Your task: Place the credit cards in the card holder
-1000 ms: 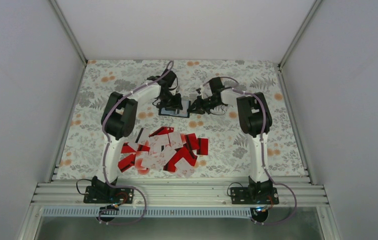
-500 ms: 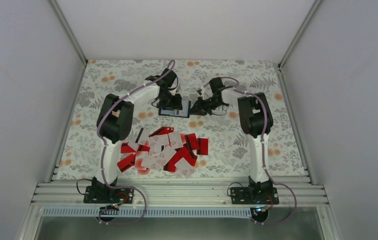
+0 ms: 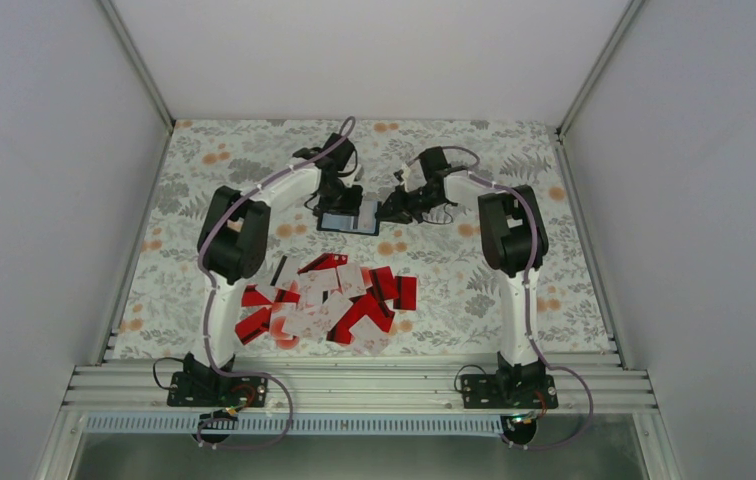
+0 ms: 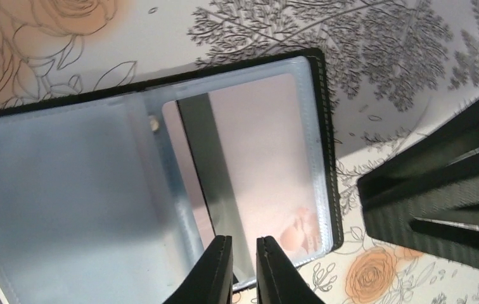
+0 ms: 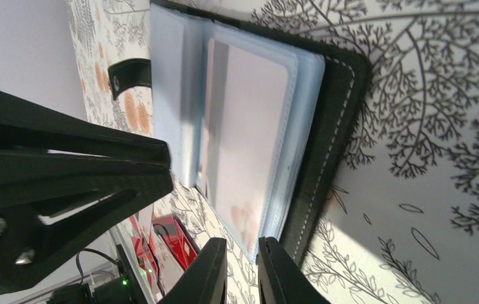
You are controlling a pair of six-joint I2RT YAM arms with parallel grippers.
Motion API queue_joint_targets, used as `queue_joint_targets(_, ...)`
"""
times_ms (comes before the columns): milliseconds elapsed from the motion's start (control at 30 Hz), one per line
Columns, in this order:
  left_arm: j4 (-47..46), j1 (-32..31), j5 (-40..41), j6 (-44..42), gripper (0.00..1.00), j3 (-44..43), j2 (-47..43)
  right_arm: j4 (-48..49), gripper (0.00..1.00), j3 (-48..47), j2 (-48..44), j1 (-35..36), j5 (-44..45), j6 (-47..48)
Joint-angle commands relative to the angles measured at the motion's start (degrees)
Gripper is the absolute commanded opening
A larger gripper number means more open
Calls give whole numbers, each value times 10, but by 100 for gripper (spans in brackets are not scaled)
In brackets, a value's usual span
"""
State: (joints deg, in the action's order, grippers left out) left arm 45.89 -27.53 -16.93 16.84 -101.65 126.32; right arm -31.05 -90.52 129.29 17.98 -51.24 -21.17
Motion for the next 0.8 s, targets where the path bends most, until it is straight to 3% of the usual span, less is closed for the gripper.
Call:
queue_joint_targets(0,10,7,14,-8,9,-21,21,3,16,-25,-11,0,-16,-5)
queue_joint_targets(167,14,9,8,-17,3,-27,37,0,22,-36,4,-1,-21,-4)
queue_joint_targets(767,-2,9,-9,-17,2,-4,47,9,24,-33,36,0,-36,-10)
